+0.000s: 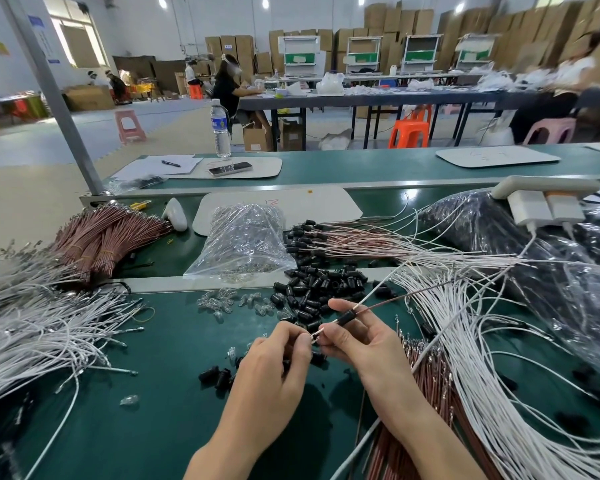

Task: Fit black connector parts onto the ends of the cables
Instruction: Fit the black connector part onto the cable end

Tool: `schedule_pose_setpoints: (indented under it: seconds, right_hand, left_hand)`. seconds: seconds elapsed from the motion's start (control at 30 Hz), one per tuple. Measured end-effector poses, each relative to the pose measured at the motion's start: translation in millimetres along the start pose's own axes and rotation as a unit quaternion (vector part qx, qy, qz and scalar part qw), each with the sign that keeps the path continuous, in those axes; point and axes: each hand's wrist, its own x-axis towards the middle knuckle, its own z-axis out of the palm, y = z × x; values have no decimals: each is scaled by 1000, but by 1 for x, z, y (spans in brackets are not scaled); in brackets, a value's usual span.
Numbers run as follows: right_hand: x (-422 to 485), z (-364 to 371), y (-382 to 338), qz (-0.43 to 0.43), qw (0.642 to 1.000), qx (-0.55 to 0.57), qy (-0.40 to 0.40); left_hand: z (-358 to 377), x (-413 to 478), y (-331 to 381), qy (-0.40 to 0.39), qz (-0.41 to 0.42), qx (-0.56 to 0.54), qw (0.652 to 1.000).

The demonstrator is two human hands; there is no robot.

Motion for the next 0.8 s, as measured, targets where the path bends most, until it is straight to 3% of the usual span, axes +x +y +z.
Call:
schedule_pose_setpoints:
  seconds: [0.33,0.47,0.6,0.8]
  right_hand:
    - [0,-1,0,5,1000,4,-10]
    - [1,0,1,45,998,32,-22]
    - [-2,1,0,78,995,1,-54]
    - [-3,1,1,61,995,-36,-67]
  left_hand:
    - [3,0,-1,-7,-10,12,1000]
    - [5,0,-1,7,-12,-4,1000]
    - [4,0,-1,8,-8,11,1000]
    - [4,-1,0,3,-4,13,1000]
